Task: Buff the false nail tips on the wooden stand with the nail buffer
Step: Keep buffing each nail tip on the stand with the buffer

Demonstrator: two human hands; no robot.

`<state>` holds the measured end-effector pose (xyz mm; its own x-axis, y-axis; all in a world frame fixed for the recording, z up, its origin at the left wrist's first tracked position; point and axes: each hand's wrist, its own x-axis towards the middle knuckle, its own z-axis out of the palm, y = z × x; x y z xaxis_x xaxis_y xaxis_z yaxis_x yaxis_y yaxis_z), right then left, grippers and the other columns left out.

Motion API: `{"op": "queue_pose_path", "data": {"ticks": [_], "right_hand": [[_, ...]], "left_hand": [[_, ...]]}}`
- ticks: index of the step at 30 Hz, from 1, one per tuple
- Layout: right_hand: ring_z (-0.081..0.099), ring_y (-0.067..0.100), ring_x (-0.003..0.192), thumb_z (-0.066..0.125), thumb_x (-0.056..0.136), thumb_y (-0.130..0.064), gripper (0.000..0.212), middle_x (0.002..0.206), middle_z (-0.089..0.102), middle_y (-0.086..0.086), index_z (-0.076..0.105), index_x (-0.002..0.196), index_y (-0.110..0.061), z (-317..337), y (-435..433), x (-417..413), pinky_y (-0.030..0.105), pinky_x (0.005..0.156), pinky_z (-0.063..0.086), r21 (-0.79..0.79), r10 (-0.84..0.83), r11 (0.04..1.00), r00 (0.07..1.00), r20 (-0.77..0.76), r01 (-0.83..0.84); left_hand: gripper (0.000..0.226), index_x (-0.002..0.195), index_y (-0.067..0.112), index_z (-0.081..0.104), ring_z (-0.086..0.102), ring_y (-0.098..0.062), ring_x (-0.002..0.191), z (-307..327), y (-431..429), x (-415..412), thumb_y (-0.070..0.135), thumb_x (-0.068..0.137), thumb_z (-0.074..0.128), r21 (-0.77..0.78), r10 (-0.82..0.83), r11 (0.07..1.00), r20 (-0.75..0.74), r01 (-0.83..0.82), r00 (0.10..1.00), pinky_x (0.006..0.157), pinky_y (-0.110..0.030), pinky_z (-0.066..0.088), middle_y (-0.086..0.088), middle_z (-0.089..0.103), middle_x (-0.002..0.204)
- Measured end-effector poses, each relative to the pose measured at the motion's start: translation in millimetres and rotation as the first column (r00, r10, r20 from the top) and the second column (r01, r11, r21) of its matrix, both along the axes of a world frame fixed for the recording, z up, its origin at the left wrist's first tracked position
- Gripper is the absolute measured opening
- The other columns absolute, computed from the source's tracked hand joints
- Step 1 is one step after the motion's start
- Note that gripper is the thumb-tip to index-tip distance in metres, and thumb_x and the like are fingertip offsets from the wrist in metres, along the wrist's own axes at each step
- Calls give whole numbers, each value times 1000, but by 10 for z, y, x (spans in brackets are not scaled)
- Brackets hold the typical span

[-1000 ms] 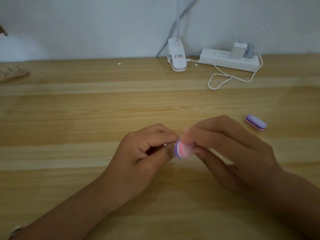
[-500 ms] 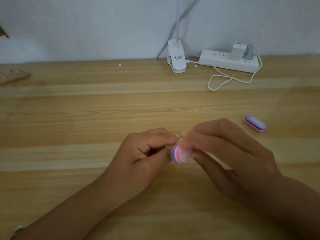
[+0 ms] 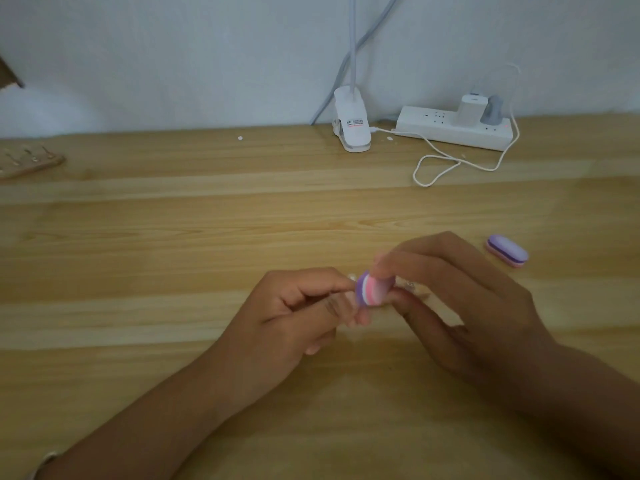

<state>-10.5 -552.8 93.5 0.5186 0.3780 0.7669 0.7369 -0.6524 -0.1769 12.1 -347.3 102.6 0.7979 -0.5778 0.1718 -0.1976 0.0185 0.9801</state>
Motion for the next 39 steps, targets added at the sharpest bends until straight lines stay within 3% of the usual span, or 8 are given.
{"op": "queue_pose_path", "data": {"ticks": [3, 7, 11, 17, 22, 26, 34, 39], "right_hand": [[61, 17, 99, 59, 97, 0, 15, 104, 66, 8, 70, 107, -1, -30, 28, -18, 20, 93, 45, 8, 52, 999, 999, -14, -52], [61, 17, 93, 58, 95, -2, 15, 99, 66, 7, 71, 101, -2, 7, -35, 24, 11, 96, 37, -24, -32, 999, 999, -19, 31], [63, 23, 94, 56, 98, -3, 15, 101, 65, 11, 71, 102, 0, -22, 20, -25, 26, 88, 48, -35, 29, 999, 1000, -4, -30], [63, 23, 94, 60, 94, 3, 20, 103, 66, 10, 69, 110, -8, -45, 53, -10, 29, 87, 50, -45, 46, 998, 998, -37, -48], [62, 21, 92, 56, 97, -3, 19, 102, 65, 9, 70, 109, -4, -16, -39, 42, 21, 90, 46, -52, -4, 999, 998, -56, 1], [62, 21, 94, 58, 96, -3, 17, 102, 65, 10, 70, 108, 1, -45, -10, 38, 25, 87, 48, -62, 33, 997, 998, -59, -36], [59, 18, 100, 57, 97, -1, 20, 107, 63, 6, 70, 113, -5, -59, 45, 4, 24, 92, 48, -68, 84, 994, 996, -43, -87], [60, 15, 98, 57, 97, -3, 20, 105, 64, 6, 71, 112, -3, -9, -38, 37, 18, 94, 44, -46, 29, 998, 997, -68, -32]], "left_hand": [[24, 73, 18, 70, 40, -7, 46, 26, -4, 3, 15, 90, 53, 5, -16, 1000, -10, 17, 1000, 47, -12, 33, 8, 59, 66], [27, 74, 15, 65, 41, -10, 44, -1, -17, 1, 21, 93, 48, 39, -22, 999, -53, 24, 998, 44, -12, 32, 3, 55, 65], [26, 74, 16, 63, 38, -8, 44, 0, -23, -11, 23, 94, 49, 2, -39, 999, -90, 39, 995, 43, -14, 32, 2, 47, 61], [25, 71, 10, 57, 32, -5, 47, -19, -32, 15, 23, 91, 50, 24, -7, 1000, -93, 9, 996, 45, -13, 29, 9, 38, 56], [27, 70, 16, 54, 34, -1, 45, -33, -32, 22, 21, 94, 44, 30, -35, 999, -69, 37, 997, 46, -10, 29, 15, 43, 52], [27, 69, 20, 52, 35, 2, 43, -29, -50, 13, 21, 95, 43, 26, -54, 998, -104, 57, 993, 46, -9, 29, 14, 46, 50], [32, 80, -11, 43, 28, -5, 45, 6, -53, 2, 19, 91, 44, 27, -73, 996, -192, 79, 979, 44, -15, 24, 8, 32, 55], [27, 72, 4, 44, 26, -9, 45, 46, -65, -7, 23, 91, 42, 10, -78, 997, -213, 82, 974, 43, -15, 23, 3, 26, 56]]}}
